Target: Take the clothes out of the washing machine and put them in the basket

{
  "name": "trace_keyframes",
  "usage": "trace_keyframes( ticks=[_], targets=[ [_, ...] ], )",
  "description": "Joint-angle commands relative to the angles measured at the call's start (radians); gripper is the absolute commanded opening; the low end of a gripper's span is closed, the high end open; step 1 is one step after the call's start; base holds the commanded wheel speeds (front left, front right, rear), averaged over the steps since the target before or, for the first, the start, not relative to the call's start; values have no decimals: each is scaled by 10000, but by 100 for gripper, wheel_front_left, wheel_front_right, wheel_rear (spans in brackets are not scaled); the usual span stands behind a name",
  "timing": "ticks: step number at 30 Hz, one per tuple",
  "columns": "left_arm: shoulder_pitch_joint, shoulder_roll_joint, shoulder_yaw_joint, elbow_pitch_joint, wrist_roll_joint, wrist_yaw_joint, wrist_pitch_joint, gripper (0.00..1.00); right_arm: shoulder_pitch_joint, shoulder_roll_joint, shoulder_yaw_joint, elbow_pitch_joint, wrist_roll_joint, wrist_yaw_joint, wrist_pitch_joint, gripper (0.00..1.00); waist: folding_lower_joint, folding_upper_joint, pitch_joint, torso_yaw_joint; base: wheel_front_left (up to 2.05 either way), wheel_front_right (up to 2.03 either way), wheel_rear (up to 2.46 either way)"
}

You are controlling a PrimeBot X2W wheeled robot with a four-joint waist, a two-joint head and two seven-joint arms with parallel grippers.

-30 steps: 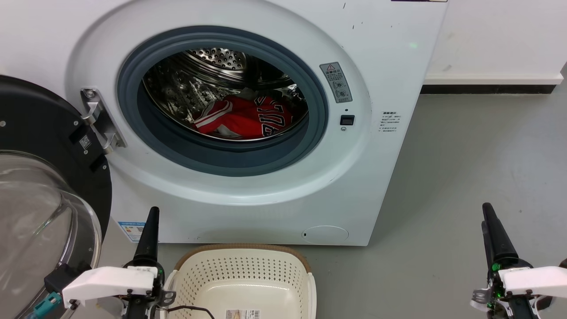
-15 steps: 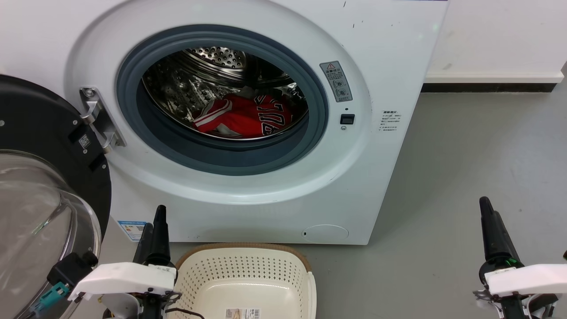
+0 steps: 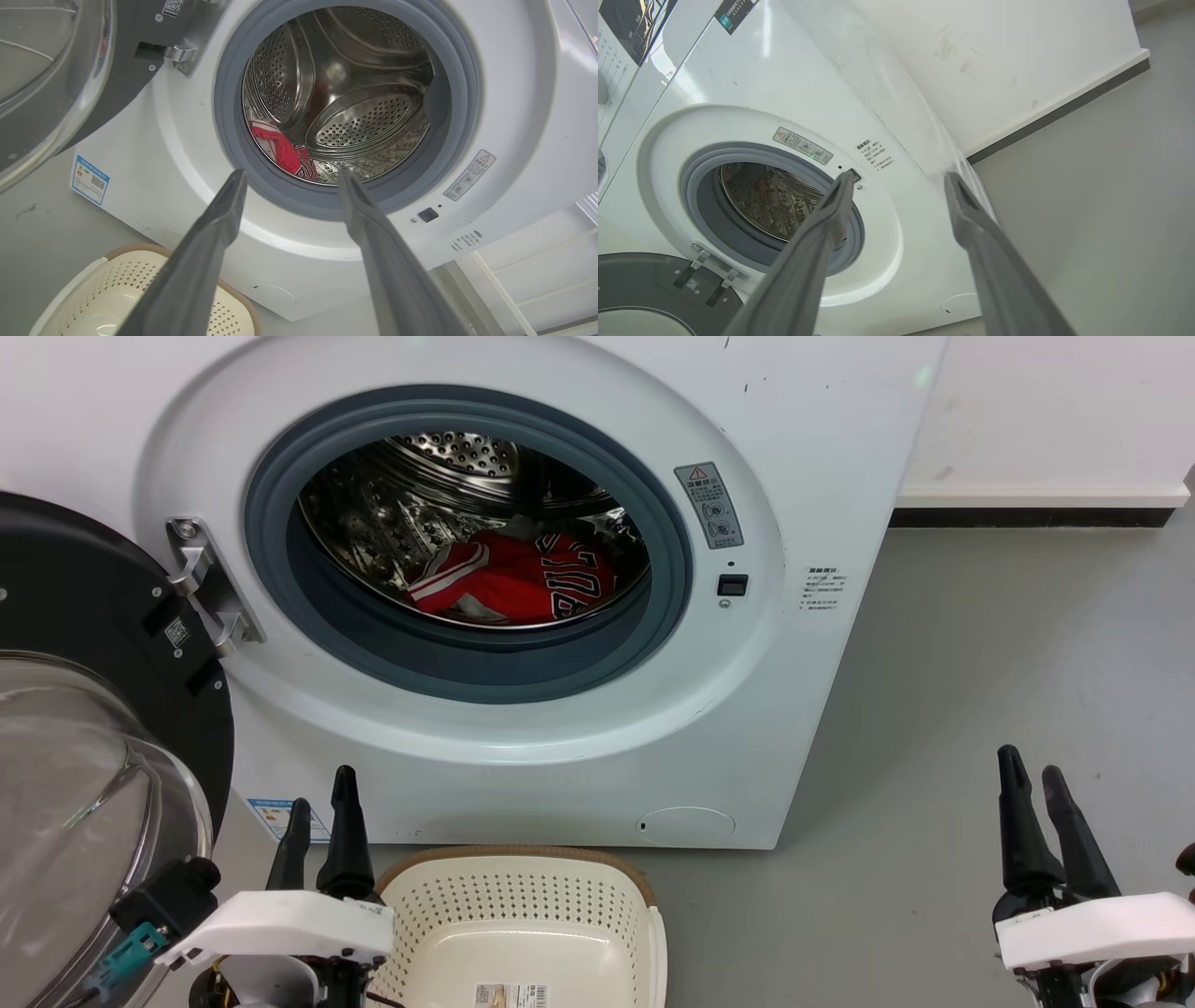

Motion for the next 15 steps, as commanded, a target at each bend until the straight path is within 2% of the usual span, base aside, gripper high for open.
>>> trace_keyframes(
  ticks=[1,15],
  targets=[
    [-45,21,-44,-199,431,63,-115,100,10,-11,19,-246,-437,0,-111,100,0,0,2,-1,0,0,0],
    [99,23,-199,-402,1979,303,-502,100,197,-9,57,-620,-2287,0,-492,100,0,0,60,8,0,0,0]
  ],
)
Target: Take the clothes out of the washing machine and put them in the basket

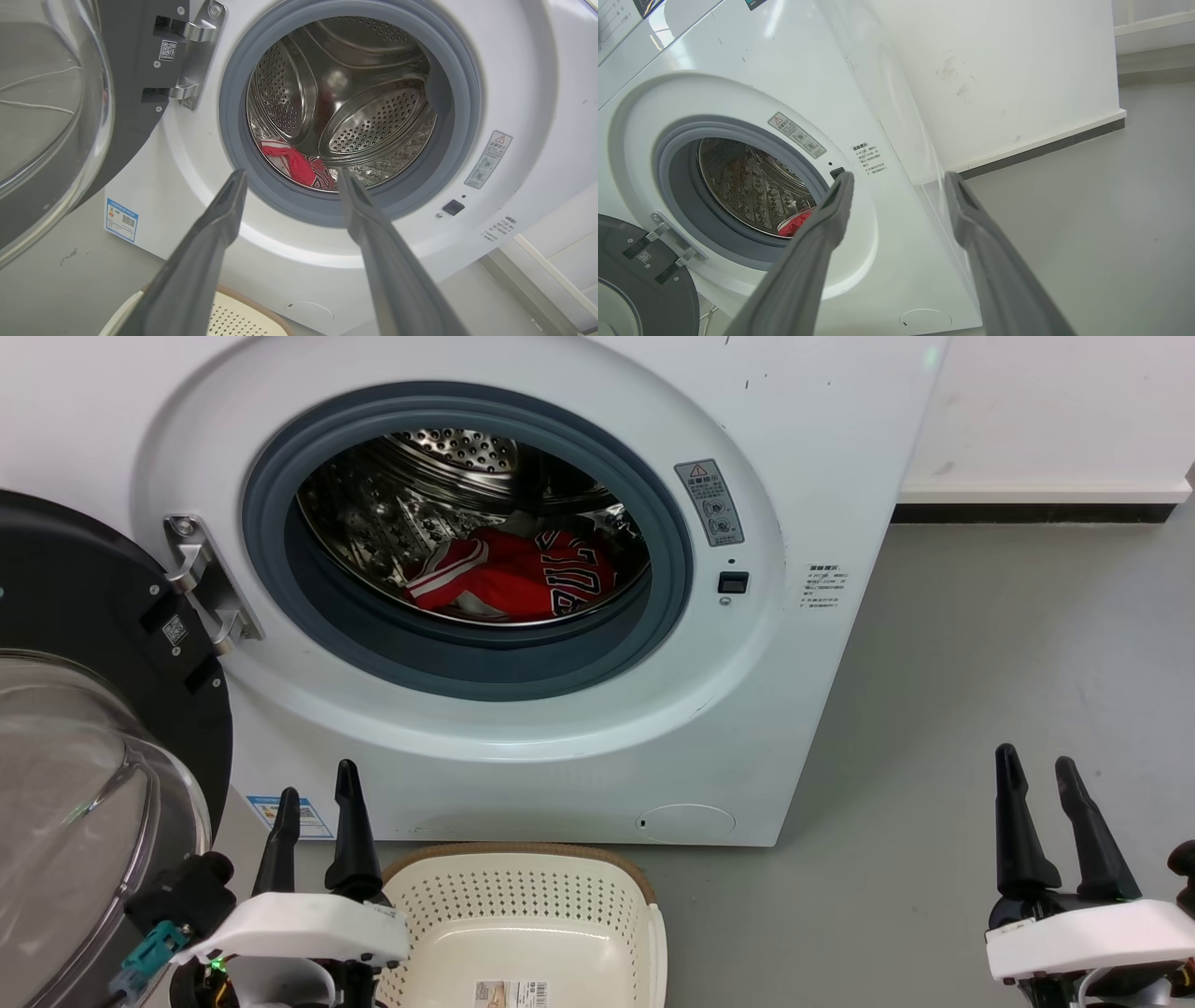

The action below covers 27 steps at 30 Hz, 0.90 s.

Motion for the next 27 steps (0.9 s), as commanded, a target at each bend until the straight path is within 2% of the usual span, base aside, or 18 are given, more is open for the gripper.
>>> trace_keyframes(
  ticks=[1,9,27],
  targets=[
    [29,22,-15,-156,249,62,-94,100,17,-7,10,-196,-289,0,-82,100,0,0,4,0,0,0,0],
    [137,23,-90,-259,1123,148,-304,100,120,-6,21,-369,-1230,0,-305,100,0,0,9,-7,0,0,0],
    [370,23,-110,-226,2587,-17,-726,100,379,-3,64,-792,-3085,-1,-724,100,0,0,-5,7,0,0,0]
  ],
)
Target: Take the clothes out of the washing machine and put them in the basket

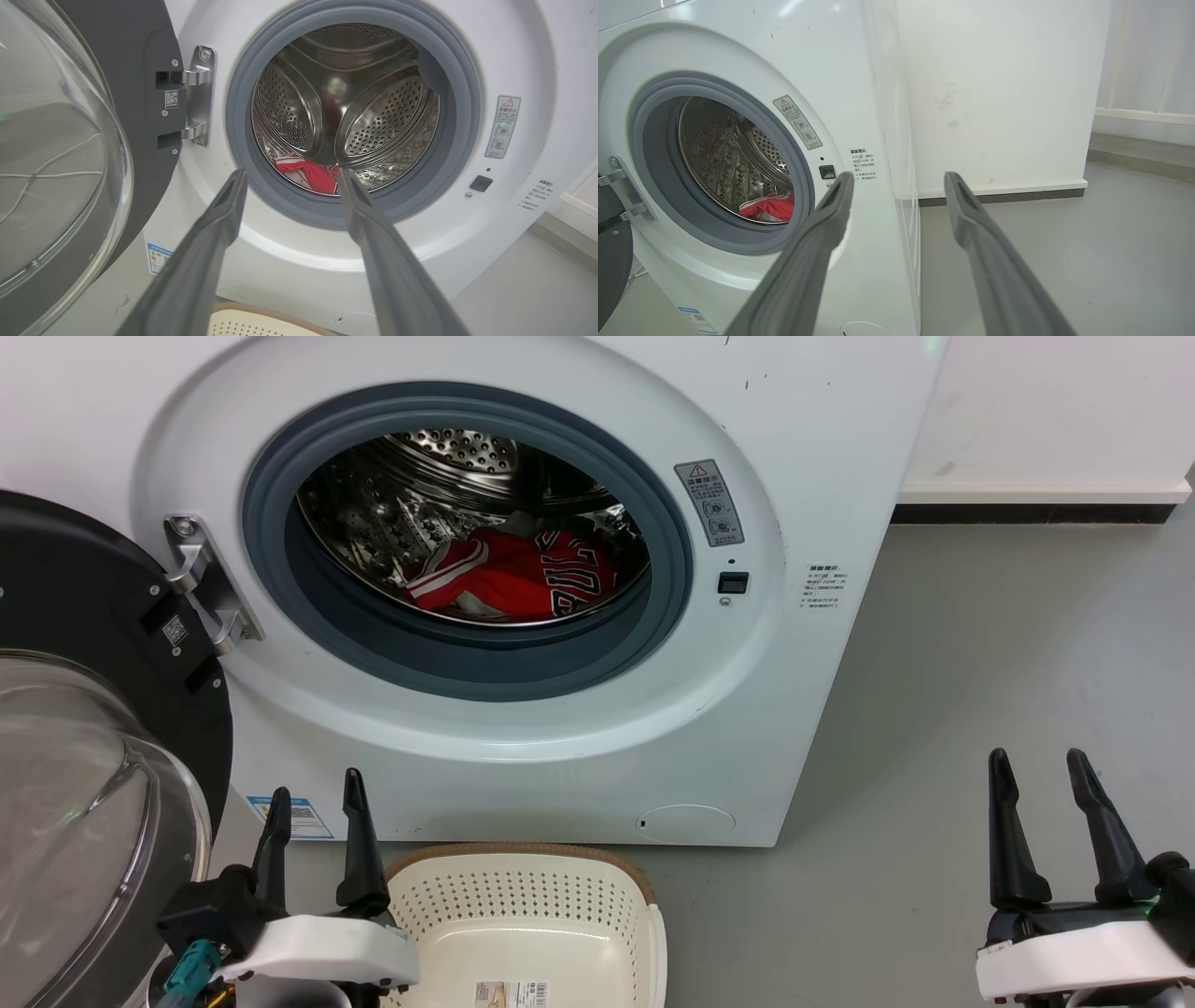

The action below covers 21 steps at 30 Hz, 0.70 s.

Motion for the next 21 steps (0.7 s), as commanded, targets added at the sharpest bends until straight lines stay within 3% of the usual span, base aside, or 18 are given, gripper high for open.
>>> trace_keyframes(
  ticks=[1,21],
  targets=[
    [40,17,-6,-63,225,-13,-88,100,32,-3,14,-157,-247,-3,-97,100,0,0,-2,0,0,0,0],
    [261,19,-20,131,1608,-101,-484,100,310,2,33,-430,-1760,-3,-505,100,-1,0,-13,-19,0,0,0]
  ],
)
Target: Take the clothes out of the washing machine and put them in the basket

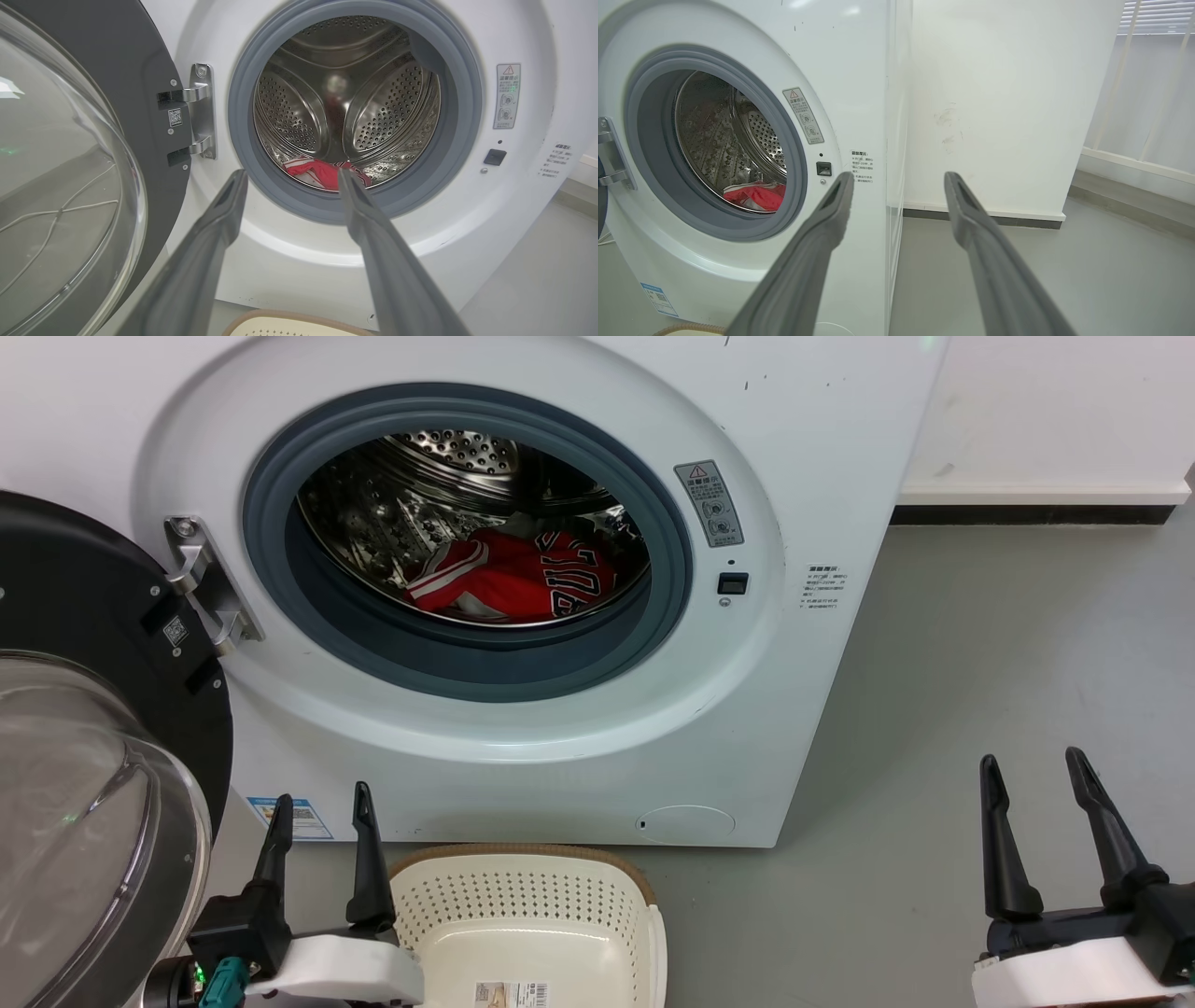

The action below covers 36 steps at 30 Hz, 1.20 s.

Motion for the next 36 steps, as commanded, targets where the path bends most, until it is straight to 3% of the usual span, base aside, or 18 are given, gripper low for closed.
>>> trace_keyframes(
  ticks=[1,13,36],
  targets=[
    [60,14,-9,23,216,-7,-80,100,108,4,5,-110,-174,-3,-95,100,0,0,0,-3,0,0,0],
    [170,14,-103,177,838,60,-291,100,236,6,19,-149,-945,-3,-289,100,0,0,10,-24,0,0,0],
    [176,14,-121,644,575,-13,-273,100,278,6,-34,91,-609,-5,-280,100,0,0,-41,9,0,0,0]
  ],
)
